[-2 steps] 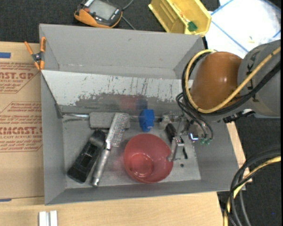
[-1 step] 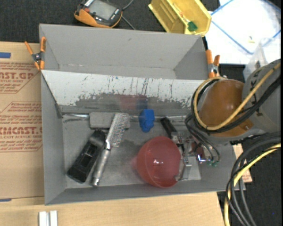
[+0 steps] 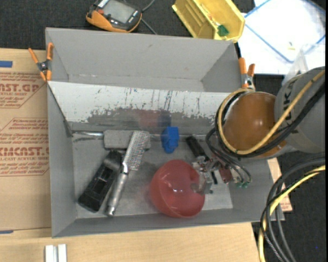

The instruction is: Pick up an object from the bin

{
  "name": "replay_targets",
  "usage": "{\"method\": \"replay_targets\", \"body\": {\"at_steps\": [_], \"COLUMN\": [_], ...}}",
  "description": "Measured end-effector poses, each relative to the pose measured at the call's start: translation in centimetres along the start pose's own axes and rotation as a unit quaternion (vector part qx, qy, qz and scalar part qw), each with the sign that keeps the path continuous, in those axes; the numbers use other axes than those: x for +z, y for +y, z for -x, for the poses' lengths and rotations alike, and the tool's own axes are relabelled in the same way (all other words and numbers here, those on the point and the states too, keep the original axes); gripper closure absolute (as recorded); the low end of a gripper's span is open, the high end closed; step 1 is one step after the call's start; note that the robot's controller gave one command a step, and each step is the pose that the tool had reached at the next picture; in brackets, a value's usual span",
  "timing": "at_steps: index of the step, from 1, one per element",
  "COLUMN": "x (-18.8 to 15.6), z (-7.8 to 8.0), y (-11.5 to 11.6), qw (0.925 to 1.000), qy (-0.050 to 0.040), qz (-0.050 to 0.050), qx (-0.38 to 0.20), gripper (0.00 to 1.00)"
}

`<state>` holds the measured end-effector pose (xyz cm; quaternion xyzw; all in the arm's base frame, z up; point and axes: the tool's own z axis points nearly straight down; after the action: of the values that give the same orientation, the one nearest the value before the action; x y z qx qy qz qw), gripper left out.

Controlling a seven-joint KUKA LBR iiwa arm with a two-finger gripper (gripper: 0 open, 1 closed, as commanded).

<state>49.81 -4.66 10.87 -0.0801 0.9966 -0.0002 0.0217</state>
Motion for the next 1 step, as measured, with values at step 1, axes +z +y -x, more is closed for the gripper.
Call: {"method": "replay_targets", "body": {"at_steps": [1], "x": [-0.02], "z": [-0.01], "y": [0.0], "qw": [1.0], "qy": [0.0002], "qz": [0.0], "qx": [0.0], "gripper": [1.0]}}
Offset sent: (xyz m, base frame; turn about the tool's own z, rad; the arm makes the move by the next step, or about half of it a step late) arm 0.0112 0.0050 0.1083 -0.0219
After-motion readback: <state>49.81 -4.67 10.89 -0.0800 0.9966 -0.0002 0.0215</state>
